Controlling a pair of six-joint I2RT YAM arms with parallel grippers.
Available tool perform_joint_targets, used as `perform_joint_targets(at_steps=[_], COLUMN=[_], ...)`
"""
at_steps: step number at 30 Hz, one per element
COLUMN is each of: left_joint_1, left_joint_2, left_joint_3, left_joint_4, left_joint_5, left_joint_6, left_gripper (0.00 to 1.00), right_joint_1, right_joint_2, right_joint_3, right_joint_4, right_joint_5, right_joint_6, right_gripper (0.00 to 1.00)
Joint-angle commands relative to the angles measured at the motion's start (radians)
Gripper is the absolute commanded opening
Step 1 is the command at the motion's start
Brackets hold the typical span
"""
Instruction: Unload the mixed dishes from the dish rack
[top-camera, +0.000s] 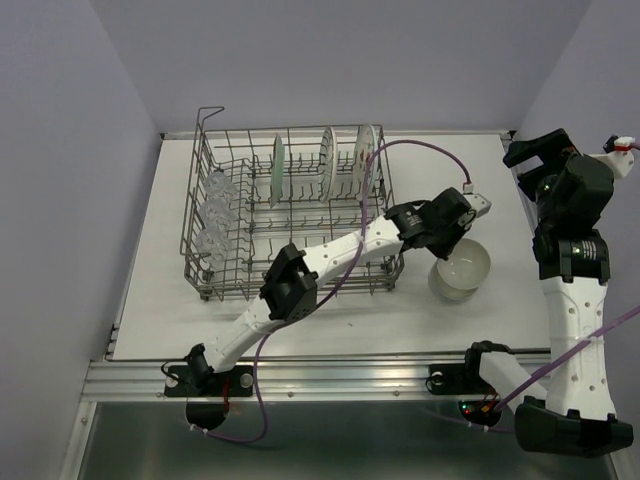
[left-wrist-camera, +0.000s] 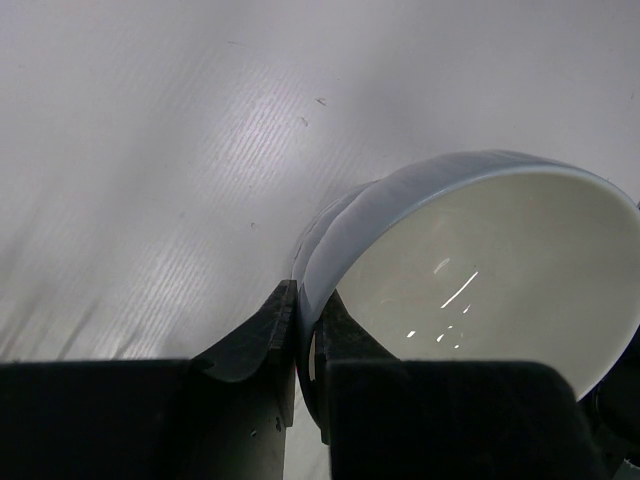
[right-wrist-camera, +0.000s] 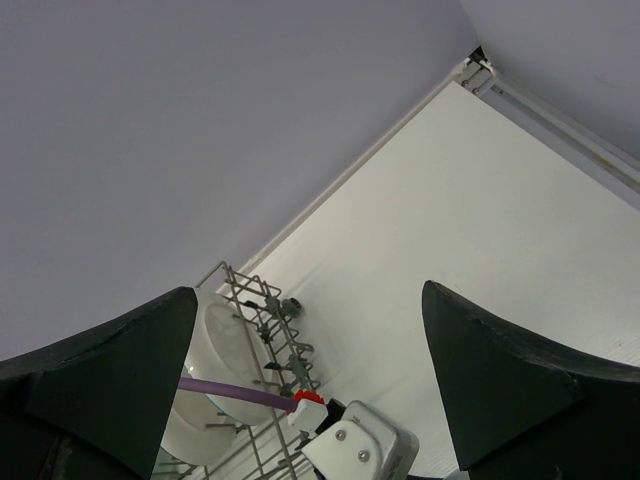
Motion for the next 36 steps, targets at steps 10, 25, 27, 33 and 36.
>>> perform_joint_targets(at_steps=[10, 25, 27, 33, 36], left_joint_1=[-0.022, -0.037, -0.039, -0.04, -0.039], left_joint_2=[-0.005, -0.024, -0.034, -0.106, -0.158], left_joint_3=[0.046, 0.041, 0.041, 0.043, 0.038], left_joint_4=[0.027, 0.021, 0.023, 0.023, 0.018], left_joint_5=[-0.054, -0.045, -0.033, -0.056, -0.081], left_joint_6=[0.01, 0.013, 0.012, 0.007, 0.007], left_gripper=[0.16, 0.59, 0.65, 0.85, 0.93], right_joint_1=[-0.006, -0.006, -0.006, -0.006, -0.006], right_joint_2=[-0.002, -0.009, -0.009, -0.003, 0.006], right_joint_3=[-0.008, -0.013, -0.015, -0.004, 0.001], right_joint_4=[0.015, 0.015, 0.015, 0.015, 0.015], right_joint_5=[-0.009, -0.018, -0.021, -0.079, -0.127], right_joint_6=[-0.009, -0.01, -0.012, -0.035, -0.048], right_gripper=[1.0, 1.0, 1.0, 1.0, 1.0])
